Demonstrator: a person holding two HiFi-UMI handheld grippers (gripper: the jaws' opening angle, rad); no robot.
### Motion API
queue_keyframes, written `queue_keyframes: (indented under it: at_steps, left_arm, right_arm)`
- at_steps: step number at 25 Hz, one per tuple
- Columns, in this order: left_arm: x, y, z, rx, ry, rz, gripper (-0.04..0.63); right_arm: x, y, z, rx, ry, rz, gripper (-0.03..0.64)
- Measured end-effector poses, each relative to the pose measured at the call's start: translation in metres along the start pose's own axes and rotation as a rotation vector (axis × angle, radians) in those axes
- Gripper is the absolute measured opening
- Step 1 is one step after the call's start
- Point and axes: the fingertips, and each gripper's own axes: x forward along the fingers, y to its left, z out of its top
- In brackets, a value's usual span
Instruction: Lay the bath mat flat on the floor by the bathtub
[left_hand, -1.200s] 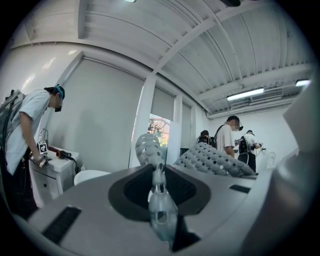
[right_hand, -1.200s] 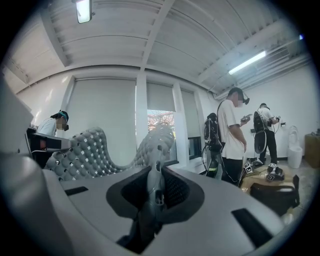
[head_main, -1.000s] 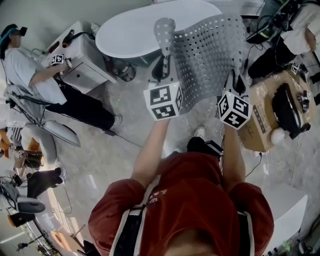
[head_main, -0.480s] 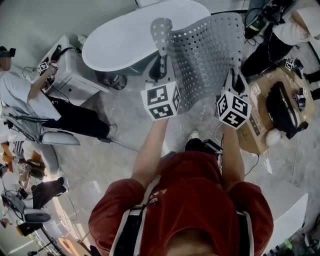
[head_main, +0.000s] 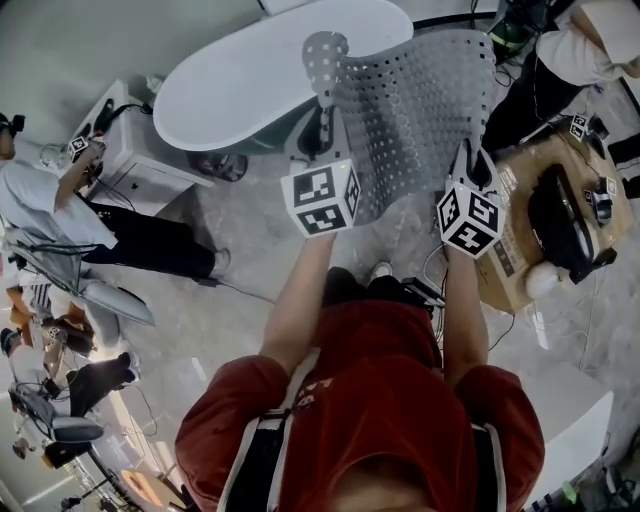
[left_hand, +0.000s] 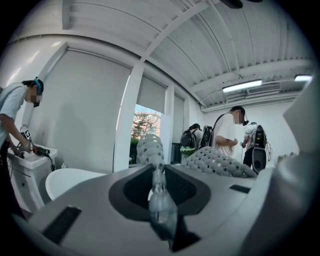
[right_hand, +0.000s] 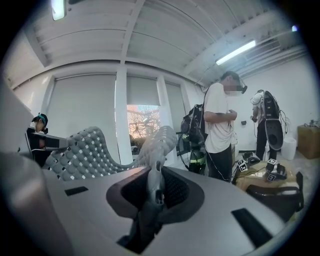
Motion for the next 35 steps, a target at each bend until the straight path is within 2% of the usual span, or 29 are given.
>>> queue_keyframes:
  at_steps: [15, 22, 35]
  left_arm:
    - [0.081, 0.022, -0.069, -0.036, 0.137, -0.010, 0.075]
    - [0.117, 0.039, -0.115, -0.053, 0.224, -0.013, 0.075]
    - [0.152, 0.105, -0.244, -0.109, 0.441, 0.016, 0.075]
  right_arm:
    - [0.077, 0.008, -0.055, -0.043, 0.139, 0.006, 0.052]
    - [0.115, 0.013, -0.101, -0.045, 0.237, -0.010, 0.052]
    - [0.166, 0.038, -0.212, -0.117, 0.459, -0.010, 0.052]
